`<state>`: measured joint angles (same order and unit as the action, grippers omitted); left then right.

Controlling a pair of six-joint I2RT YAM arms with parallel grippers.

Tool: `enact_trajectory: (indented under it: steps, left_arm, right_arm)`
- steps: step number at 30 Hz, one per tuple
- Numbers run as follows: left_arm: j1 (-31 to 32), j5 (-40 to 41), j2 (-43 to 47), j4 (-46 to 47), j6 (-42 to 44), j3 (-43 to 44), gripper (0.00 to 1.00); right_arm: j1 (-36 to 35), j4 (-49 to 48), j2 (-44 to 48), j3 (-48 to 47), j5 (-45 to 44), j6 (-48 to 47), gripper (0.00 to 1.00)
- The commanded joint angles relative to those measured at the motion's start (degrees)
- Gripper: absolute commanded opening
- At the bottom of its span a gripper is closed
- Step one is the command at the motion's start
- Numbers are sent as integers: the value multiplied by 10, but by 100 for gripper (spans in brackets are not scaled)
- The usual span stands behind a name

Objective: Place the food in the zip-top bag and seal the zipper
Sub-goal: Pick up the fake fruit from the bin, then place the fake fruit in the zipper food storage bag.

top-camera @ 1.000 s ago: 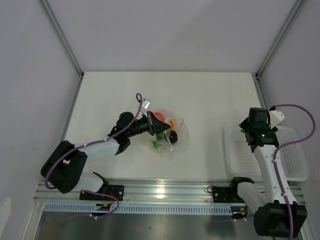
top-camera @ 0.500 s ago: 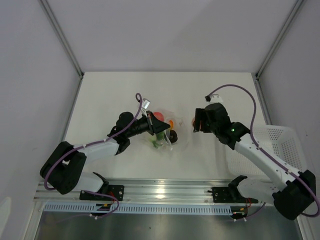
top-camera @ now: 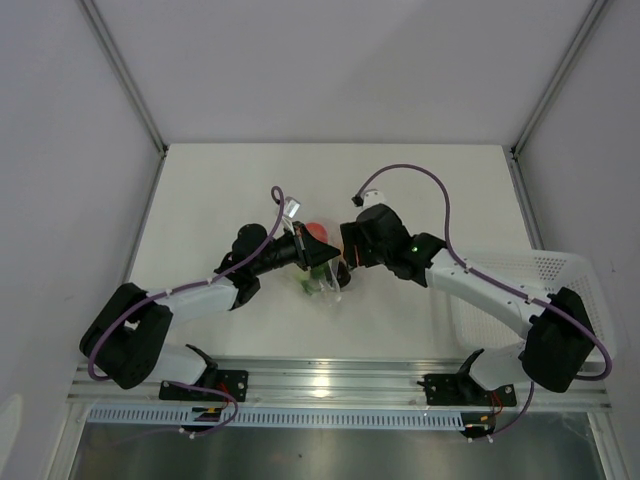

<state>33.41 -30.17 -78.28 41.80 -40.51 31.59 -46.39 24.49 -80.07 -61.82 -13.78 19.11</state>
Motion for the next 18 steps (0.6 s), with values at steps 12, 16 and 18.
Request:
enact_trajectory:
  steps: [12,16,18]
  left_arm:
    - [3,1,20,9,18,0,1]
    - [3,2,22,5,20,5,1]
    - [2,4,22,4,21,2,1]
  right_arm:
    - [-26,34,69,-15,-24,-9,0]
    - [-41,38,75,-16,-24,-12,0]
    - [-45,40,78,-17,-22,-13,0]
